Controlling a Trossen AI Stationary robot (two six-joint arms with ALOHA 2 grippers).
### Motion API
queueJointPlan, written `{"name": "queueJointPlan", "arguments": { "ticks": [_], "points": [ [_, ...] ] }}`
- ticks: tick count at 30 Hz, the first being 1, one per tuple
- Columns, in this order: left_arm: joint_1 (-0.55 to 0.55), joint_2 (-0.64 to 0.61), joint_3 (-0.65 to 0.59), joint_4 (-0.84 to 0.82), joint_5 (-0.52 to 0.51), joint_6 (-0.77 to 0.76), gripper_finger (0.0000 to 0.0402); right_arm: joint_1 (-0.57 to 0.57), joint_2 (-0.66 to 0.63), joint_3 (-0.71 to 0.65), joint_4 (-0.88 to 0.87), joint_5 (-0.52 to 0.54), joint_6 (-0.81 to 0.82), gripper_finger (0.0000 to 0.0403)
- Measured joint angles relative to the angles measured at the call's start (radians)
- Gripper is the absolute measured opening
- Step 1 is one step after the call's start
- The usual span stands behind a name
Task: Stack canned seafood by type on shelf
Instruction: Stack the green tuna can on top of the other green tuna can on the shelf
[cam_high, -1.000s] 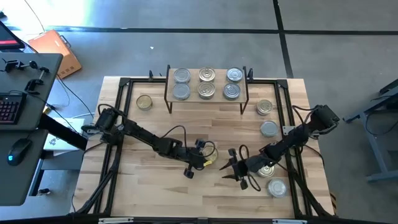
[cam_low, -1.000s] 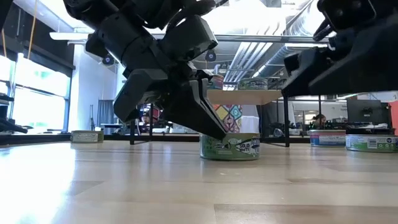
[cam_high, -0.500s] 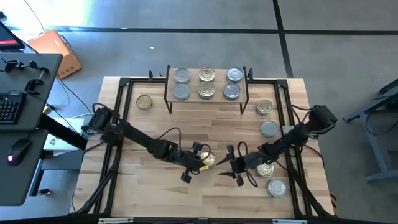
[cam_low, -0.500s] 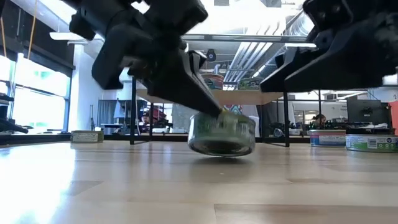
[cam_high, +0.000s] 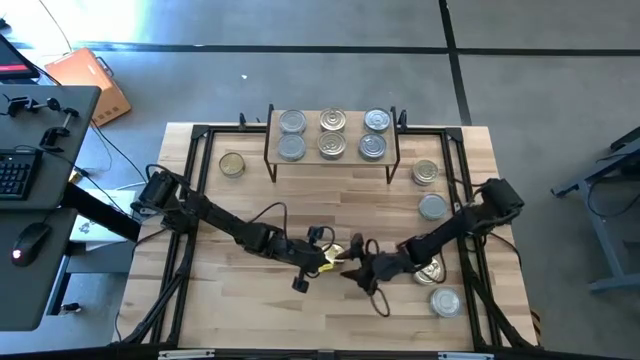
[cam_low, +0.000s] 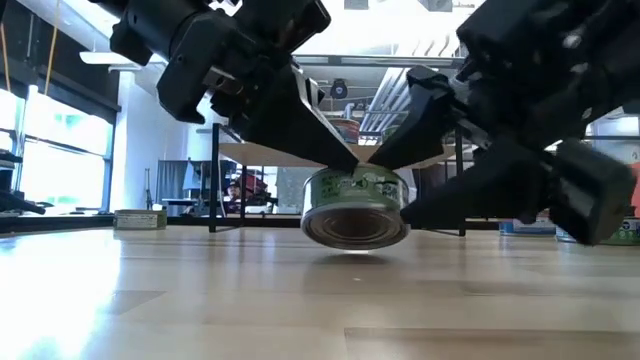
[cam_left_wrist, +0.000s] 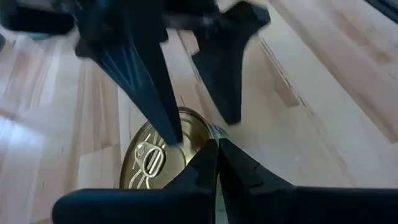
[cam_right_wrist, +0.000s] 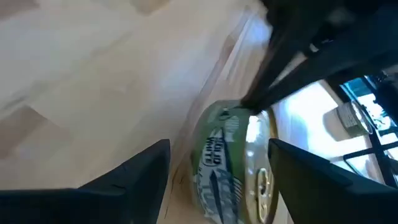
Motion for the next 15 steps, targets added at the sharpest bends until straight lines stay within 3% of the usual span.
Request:
{"name": "queueJointPlan", "arguments": {
  "ticks": [6,9,15],
  "points": [
    [0.0,0.0,0.0,0.004,-0.001,-0.007,0.0,0.009,0.056,0.086,-0.153,0.175,0.024,0.0263],
    [0.0,0.0,0.001,0.006,-0.004,-0.015,0.0,0.012,0.058,0.099,-0.154,0.176,0.032,0.025],
    [-0.012,-0.003,0.001,-0.008,-0.019,-0.024,0.0,0.015,0.057,0.118,-0.206,0.148,0.195,0.0152]
  ]
}}
